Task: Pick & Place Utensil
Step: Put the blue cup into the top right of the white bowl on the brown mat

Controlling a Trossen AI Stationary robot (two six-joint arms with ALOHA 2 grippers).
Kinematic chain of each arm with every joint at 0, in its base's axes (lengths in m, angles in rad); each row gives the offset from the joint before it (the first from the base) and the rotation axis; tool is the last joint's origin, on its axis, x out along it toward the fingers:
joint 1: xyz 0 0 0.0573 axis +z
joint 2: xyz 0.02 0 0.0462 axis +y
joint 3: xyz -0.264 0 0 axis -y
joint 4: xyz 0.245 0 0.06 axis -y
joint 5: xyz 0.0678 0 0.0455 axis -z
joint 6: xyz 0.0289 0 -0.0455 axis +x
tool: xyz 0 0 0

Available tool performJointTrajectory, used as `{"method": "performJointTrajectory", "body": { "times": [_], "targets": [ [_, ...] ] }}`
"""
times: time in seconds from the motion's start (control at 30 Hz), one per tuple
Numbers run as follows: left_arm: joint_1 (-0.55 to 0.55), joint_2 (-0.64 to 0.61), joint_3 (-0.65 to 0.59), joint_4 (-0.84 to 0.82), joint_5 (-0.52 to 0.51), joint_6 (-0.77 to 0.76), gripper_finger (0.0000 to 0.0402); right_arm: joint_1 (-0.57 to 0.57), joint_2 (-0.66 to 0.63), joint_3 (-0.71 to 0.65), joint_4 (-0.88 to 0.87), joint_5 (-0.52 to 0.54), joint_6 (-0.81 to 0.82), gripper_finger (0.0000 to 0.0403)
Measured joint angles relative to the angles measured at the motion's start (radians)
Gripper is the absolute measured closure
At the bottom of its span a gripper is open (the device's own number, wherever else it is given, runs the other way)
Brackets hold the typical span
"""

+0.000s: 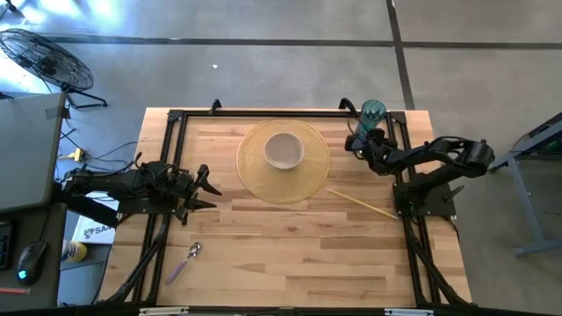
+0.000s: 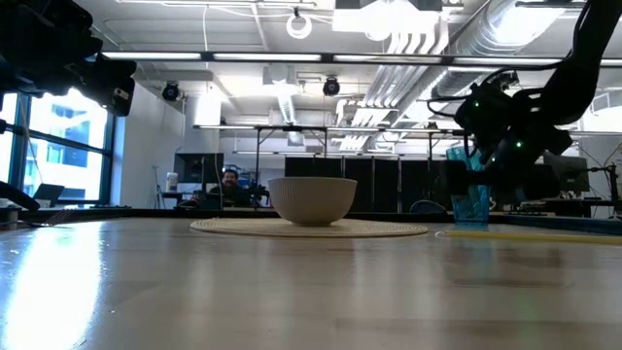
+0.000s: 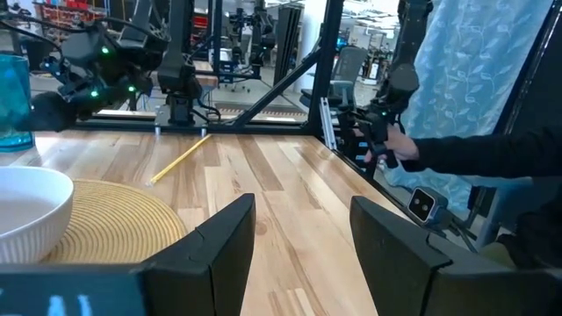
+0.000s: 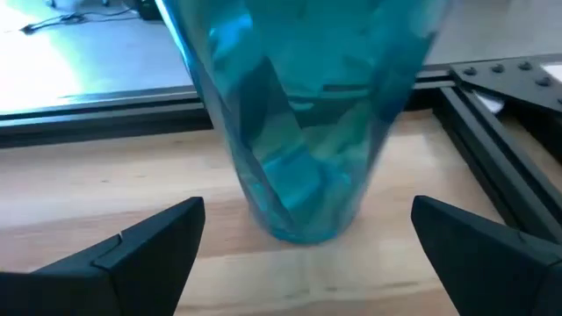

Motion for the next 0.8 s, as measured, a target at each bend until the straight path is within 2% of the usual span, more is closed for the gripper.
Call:
{"method": "performJointTrajectory", "body": {
  "times": [0.27, 0.47, 0.6, 0.8],
  "targets": [
    [0.000, 0.000, 0.000, 0.000, 0.000, 0.000, 0.0216, -0.041, 0.003, 0.000, 0.053, -0.015, -0.065, 0.0003],
    [0.000, 0.000, 0.000, 0.000, 0.001, 0.000, 0.0216, -0.062, 0.103, 0.004, 0.118, -0.010, -0.052, 0.0004],
    [0.000, 0.000, 0.000, 0.000, 0.001, 0.000, 0.0216, -0.052, 0.179, 0.005, 0.202, 0.047, -0.039, 0.0004],
    [0.000, 0.000, 0.000, 0.000, 0.002, 0.000, 0.0216, -0.052, 0.217, 0.005, 0.245, 0.097, -0.015, 0.0004]
  ]
}}
